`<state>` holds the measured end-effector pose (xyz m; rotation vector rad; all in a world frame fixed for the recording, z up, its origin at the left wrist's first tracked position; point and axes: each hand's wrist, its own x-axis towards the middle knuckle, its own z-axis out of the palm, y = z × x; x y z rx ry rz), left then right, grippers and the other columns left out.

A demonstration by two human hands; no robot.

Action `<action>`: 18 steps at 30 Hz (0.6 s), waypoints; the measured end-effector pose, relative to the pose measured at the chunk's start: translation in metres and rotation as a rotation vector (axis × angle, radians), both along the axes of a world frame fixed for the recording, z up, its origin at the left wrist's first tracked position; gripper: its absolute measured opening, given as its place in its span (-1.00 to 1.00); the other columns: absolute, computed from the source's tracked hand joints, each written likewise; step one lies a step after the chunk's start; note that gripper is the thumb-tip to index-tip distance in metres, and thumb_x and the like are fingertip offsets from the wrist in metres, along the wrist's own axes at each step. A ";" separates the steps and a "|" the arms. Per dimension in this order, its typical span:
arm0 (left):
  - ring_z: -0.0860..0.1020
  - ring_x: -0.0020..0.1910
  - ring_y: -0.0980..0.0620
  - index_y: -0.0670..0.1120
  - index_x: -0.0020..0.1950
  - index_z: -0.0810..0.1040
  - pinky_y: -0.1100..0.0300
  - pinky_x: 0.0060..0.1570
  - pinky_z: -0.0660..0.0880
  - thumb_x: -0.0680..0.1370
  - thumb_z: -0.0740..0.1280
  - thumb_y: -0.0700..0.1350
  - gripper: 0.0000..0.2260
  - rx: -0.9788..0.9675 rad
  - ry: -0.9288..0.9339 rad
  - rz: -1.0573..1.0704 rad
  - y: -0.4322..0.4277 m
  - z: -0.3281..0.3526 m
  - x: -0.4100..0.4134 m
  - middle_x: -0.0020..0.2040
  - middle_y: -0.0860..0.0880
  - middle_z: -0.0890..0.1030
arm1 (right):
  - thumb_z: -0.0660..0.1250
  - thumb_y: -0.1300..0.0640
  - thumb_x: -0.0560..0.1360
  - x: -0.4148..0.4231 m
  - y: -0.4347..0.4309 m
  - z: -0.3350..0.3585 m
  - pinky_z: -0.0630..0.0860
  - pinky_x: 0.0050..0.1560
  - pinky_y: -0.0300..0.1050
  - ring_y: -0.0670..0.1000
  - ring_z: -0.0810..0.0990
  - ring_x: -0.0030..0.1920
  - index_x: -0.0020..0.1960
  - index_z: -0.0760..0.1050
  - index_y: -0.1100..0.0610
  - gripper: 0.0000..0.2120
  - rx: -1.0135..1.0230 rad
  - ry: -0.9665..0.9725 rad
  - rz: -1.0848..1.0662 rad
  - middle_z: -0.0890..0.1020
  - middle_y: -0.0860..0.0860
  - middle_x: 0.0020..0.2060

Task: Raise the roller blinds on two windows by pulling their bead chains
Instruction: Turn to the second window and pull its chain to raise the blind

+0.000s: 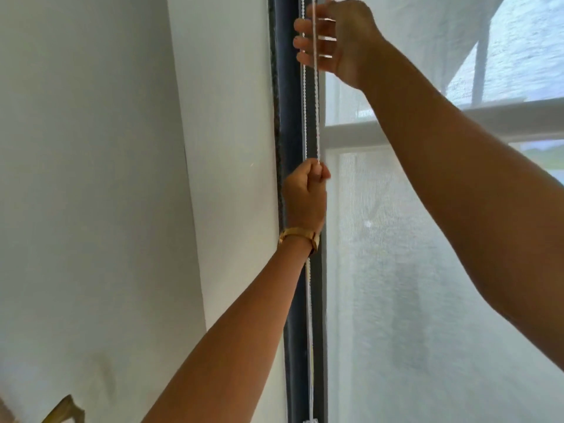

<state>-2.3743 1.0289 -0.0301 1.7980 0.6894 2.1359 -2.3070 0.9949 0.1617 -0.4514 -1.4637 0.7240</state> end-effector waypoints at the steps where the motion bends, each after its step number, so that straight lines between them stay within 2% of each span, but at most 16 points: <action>1: 0.41 -0.43 0.08 -0.20 -0.27 0.48 0.29 -0.39 0.41 0.60 0.10 -0.23 -0.72 -0.038 0.005 -0.029 -0.002 -0.016 0.001 -0.44 0.03 0.43 | 0.00 0.18 0.63 -0.002 0.000 0.003 0.63 -0.15 -0.15 0.04 0.62 -0.15 0.08 0.42 0.21 -0.77 -0.025 0.015 0.019 0.61 0.09 -0.11; 3: 0.43 -0.43 0.09 -0.18 -0.26 0.48 0.35 -0.43 0.39 0.61 0.10 -0.22 -0.71 -0.125 0.013 -0.108 -0.006 -0.046 0.003 -0.43 0.04 0.44 | 0.00 0.20 0.62 -0.007 0.002 0.004 0.62 -0.21 -0.18 -0.01 0.61 -0.23 0.14 0.44 0.22 -0.74 -0.068 0.049 0.001 0.62 0.08 -0.14; 5: 0.45 -0.43 0.13 -0.17 -0.26 0.47 0.39 -0.43 0.40 0.61 0.10 -0.22 -0.72 -0.198 0.019 -0.165 -0.009 -0.071 0.005 -0.42 0.05 0.45 | 0.00 0.22 0.61 -0.013 0.005 0.000 0.45 -0.41 -0.28 -0.09 0.46 -0.40 0.10 0.48 0.20 -0.72 -0.066 0.041 -0.125 0.56 0.02 -0.30; 7: 0.46 -0.44 0.16 -0.20 -0.25 0.49 0.40 -0.44 0.41 0.61 0.10 -0.24 -0.72 -0.245 0.043 -0.188 -0.010 -0.087 0.006 -0.42 0.03 0.46 | -0.02 0.24 0.59 -0.018 0.013 -0.012 0.27 -0.50 -0.28 -0.12 0.31 -0.48 -0.10 0.50 0.13 -0.68 0.021 0.016 -0.293 0.41 -0.03 -0.43; 9: 0.50 -0.43 0.17 -0.20 -0.24 0.53 0.34 -0.41 0.43 0.60 0.11 -0.24 -0.71 -0.296 0.100 -0.197 -0.007 -0.093 0.003 -0.43 0.02 0.51 | -0.03 0.28 0.54 -0.016 0.020 -0.027 0.21 -0.49 -0.26 -0.13 0.26 -0.51 -0.29 0.40 0.07 -0.66 0.121 0.043 -0.347 0.35 -0.07 -0.50; 10: 0.54 -0.38 0.17 -0.18 -0.22 0.56 0.30 -0.34 0.45 0.60 0.12 -0.22 -0.71 -0.338 0.137 -0.208 -0.004 -0.093 0.001 -0.41 0.02 0.56 | -0.04 0.29 0.51 -0.013 0.021 -0.032 0.20 -0.49 -0.26 -0.14 0.25 -0.52 -0.33 0.36 0.06 -0.66 0.146 0.065 -0.336 0.33 -0.08 -0.51; 12: 0.59 -0.20 0.08 -0.14 -0.11 0.61 0.21 -0.17 0.46 0.59 0.14 -0.13 -0.73 -0.413 0.203 -0.251 0.002 -0.088 -0.008 -0.28 0.01 0.66 | -0.04 0.31 0.49 -0.006 0.020 -0.040 0.20 -0.52 -0.29 -0.16 0.25 -0.53 -0.33 0.33 0.07 -0.68 0.175 0.082 -0.324 0.33 -0.08 -0.52; 14: 0.58 -0.03 0.05 -0.13 0.06 0.59 0.18 -0.07 0.46 0.59 0.11 -0.02 -0.69 -0.432 0.207 -0.285 0.006 -0.072 -0.015 -0.06 -0.02 0.68 | -0.04 0.32 0.49 0.000 0.018 -0.047 0.20 -0.52 -0.30 -0.16 0.25 -0.54 -0.34 0.34 0.07 -0.68 0.189 0.092 -0.335 0.33 -0.10 -0.54; 16: 0.56 0.05 0.06 -0.13 0.19 0.53 0.20 -0.04 0.47 0.64 0.00 0.03 -0.61 -0.388 0.151 -0.276 0.006 -0.043 -0.020 0.13 -0.09 0.63 | -0.04 0.34 0.46 0.002 0.019 -0.062 0.19 -0.52 -0.29 -0.16 0.24 -0.55 -0.35 0.33 0.06 -0.67 0.170 0.095 -0.338 0.31 -0.13 -0.56; 18: 0.56 0.09 0.01 -0.15 0.24 0.50 0.25 -0.03 0.48 0.64 -0.05 0.05 -0.56 -0.314 0.089 -0.256 0.001 -0.003 -0.021 0.20 -0.13 0.60 | -0.04 0.35 0.45 0.002 0.023 -0.084 0.19 -0.52 -0.30 -0.16 0.24 -0.55 -0.36 0.32 0.05 -0.67 0.158 0.084 -0.349 0.31 -0.15 -0.58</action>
